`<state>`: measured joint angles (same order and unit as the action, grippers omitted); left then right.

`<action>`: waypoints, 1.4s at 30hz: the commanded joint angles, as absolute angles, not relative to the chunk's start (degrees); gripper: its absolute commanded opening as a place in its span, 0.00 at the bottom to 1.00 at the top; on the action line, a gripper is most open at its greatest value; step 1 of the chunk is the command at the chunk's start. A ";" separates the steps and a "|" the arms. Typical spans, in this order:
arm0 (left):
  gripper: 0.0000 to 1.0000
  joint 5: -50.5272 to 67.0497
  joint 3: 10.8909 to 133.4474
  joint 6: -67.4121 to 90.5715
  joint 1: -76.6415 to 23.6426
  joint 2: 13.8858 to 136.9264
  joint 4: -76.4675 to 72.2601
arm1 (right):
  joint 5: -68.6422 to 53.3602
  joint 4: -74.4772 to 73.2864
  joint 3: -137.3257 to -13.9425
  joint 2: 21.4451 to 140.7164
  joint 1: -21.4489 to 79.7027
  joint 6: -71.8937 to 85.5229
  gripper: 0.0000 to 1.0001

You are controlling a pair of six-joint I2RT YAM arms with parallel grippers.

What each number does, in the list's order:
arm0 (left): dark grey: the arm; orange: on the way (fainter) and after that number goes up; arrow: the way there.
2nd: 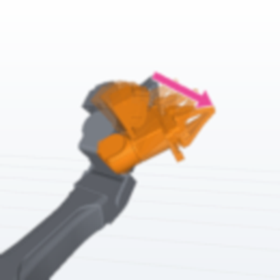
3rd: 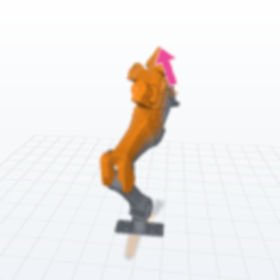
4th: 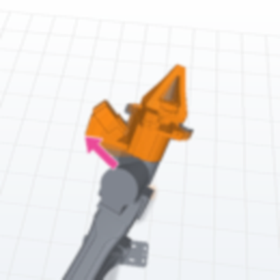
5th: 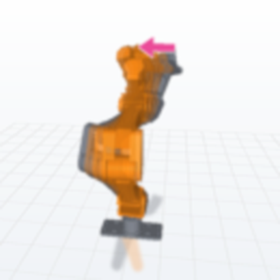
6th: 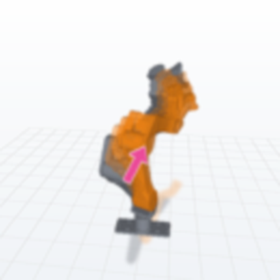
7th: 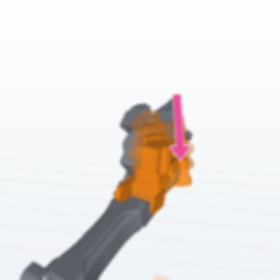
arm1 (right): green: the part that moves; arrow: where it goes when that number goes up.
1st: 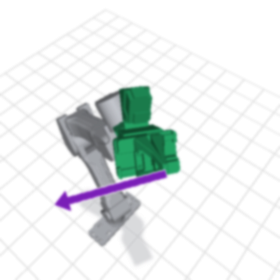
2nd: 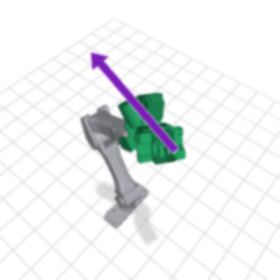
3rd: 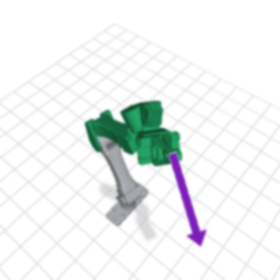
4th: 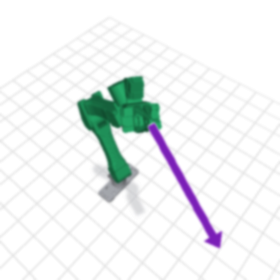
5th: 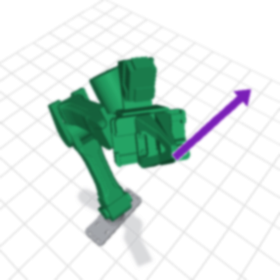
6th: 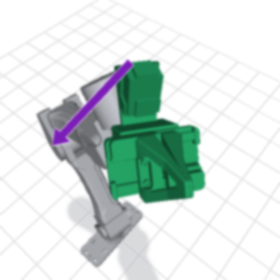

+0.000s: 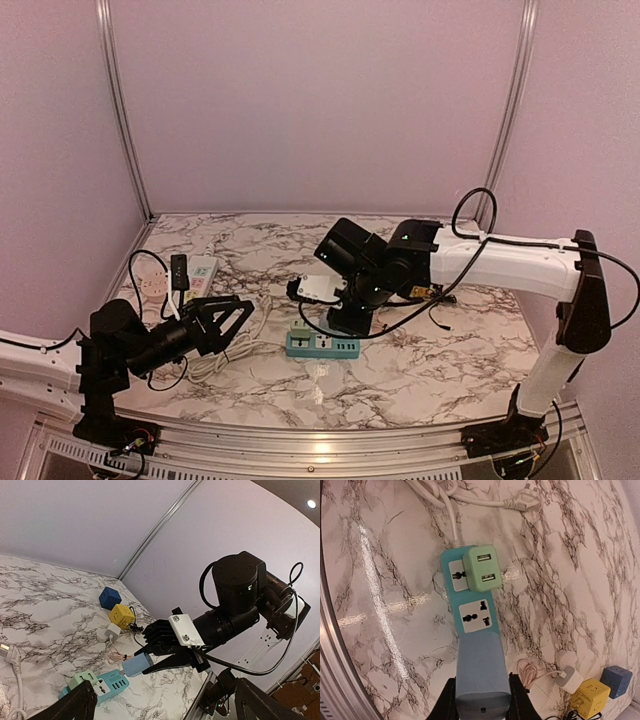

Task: Insert the plug
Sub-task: Insert the plug into the socket slot.

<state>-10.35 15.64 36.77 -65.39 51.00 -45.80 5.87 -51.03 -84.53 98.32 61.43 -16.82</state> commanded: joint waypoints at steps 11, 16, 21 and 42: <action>0.99 -11.85 11.79 36.29 -65.48 47.75 -45.49 | 13.51 -54.44 -95.97 112.02 61.15 -29.79 0.00; 0.99 -12.22 11.09 36.39 -65.48 47.25 -45.55 | 14.39 -55.15 -98.24 115.21 61.12 -30.68 0.00; 0.99 -12.82 10.50 36.34 -65.47 46.81 -45.57 | 14.70 -55.55 -97.75 115.69 61.17 -30.58 0.00; 0.99 -12.26 10.55 37.44 -65.47 48.73 -47.81 | 12.52 -54.95 -93.87 113.21 61.60 -30.50 0.00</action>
<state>-12.49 11.07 37.12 -65.39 49.08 -45.93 13.26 -54.78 -94.13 115.04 61.43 -30.28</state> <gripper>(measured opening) 0.989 0.196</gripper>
